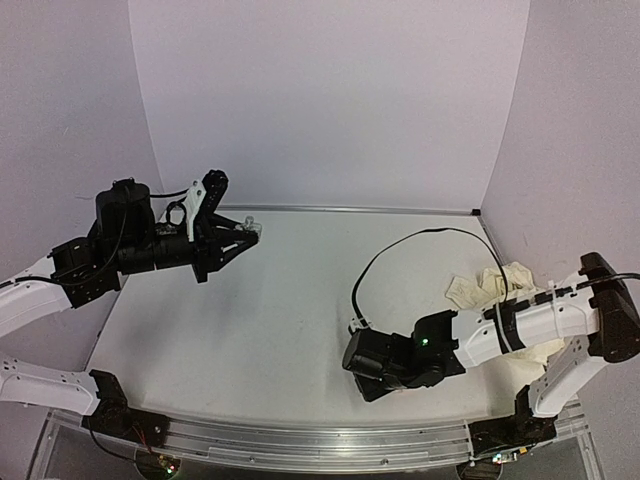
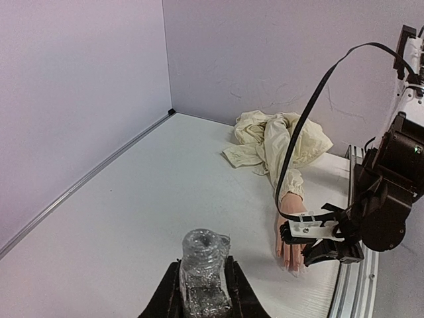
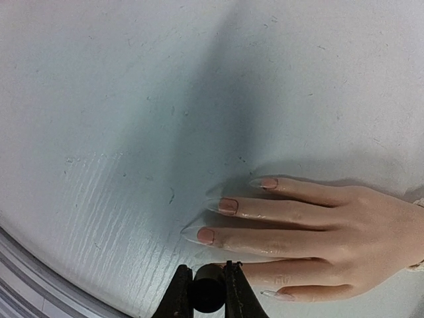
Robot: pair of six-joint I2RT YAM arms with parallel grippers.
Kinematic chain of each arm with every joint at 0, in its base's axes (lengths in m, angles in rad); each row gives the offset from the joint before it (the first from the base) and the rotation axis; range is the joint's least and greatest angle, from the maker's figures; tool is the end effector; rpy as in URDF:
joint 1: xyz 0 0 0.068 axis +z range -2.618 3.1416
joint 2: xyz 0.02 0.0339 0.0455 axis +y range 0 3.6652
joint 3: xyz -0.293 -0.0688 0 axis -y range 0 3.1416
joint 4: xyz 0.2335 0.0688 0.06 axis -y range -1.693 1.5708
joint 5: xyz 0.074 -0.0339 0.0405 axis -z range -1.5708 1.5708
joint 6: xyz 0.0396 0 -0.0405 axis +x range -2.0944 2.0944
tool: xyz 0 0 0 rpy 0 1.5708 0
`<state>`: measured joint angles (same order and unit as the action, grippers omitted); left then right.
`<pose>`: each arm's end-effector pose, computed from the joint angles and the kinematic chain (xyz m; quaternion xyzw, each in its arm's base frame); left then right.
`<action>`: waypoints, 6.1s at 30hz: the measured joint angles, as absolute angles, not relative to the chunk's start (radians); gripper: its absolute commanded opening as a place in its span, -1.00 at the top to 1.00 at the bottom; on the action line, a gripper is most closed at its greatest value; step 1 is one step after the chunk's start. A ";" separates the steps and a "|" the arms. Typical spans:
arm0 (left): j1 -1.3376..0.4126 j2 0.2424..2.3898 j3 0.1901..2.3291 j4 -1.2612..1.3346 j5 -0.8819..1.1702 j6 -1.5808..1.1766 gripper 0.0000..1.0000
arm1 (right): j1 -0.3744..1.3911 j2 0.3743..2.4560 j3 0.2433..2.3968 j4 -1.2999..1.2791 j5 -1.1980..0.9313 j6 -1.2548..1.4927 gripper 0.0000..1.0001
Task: Paint the nails
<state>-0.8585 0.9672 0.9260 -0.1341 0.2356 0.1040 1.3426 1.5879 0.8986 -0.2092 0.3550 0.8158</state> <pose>0.1239 -0.1576 0.3854 0.4192 0.6396 -0.3188 0.5600 0.0841 0.3014 0.2173 -0.1857 0.9123 0.2075 0.3002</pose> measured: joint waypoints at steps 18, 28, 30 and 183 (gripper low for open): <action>-0.859 0.967 0.926 -0.134 0.236 0.104 1.00 | 1.343 1.601 0.903 -0.208 0.355 0.808 1.00; -0.859 0.967 0.926 -0.134 0.236 0.104 1.00 | 1.343 1.608 0.905 -0.208 0.353 0.807 1.00; -0.859 0.967 0.926 -0.134 0.236 0.104 1.00 | 1.343 1.610 0.907 -0.206 0.352 0.805 1.00; -0.859 1.069 0.902 -0.251 0.374 0.289 1.00 | 0.965 1.541 1.292 0.419 -0.530 0.363 1.00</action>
<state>-0.8585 1.0691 0.9024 -0.2512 0.3744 0.2886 0.9649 1.5414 1.2919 0.4187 -0.5301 0.3626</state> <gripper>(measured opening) 0.178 0.153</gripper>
